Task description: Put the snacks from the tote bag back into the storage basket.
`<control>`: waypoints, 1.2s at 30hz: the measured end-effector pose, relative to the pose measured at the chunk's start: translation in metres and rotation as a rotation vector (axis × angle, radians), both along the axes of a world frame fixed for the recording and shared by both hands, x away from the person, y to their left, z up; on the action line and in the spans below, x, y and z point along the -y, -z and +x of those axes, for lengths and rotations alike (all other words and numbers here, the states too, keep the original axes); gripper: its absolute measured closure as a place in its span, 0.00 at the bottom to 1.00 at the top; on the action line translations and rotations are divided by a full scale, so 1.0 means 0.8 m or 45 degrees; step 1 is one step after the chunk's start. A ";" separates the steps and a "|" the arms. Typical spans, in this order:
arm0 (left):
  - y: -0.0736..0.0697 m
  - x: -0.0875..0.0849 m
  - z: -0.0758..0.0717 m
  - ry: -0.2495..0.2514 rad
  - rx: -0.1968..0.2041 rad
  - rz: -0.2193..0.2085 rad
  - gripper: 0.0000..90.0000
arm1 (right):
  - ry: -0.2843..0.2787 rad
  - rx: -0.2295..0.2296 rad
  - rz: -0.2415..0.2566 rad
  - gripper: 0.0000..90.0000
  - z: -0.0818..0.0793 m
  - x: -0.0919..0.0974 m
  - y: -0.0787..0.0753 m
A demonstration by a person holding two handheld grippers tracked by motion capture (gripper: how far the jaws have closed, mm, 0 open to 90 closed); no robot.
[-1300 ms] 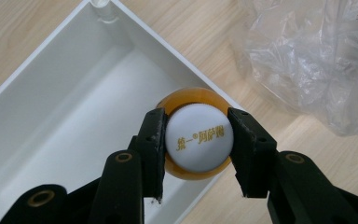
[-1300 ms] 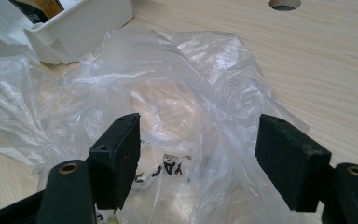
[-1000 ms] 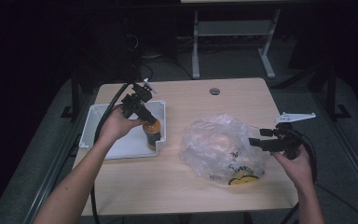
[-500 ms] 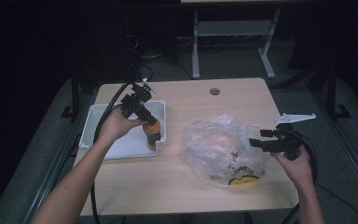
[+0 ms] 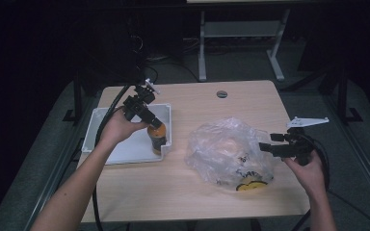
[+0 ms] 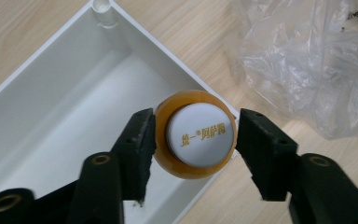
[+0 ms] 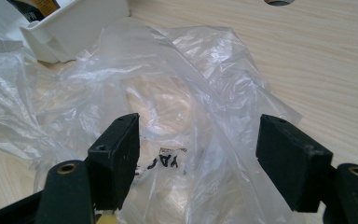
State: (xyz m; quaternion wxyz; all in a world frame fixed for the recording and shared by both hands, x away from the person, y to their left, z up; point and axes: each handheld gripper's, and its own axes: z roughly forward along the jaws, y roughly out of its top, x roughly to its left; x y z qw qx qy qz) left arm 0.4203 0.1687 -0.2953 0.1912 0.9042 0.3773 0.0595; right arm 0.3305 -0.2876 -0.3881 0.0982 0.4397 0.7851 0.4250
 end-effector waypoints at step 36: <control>-0.018 -0.012 -0.017 0.044 0.060 -0.124 0.39 | 0.035 0.010 0.000 0.30 -0.002 0.006 -0.001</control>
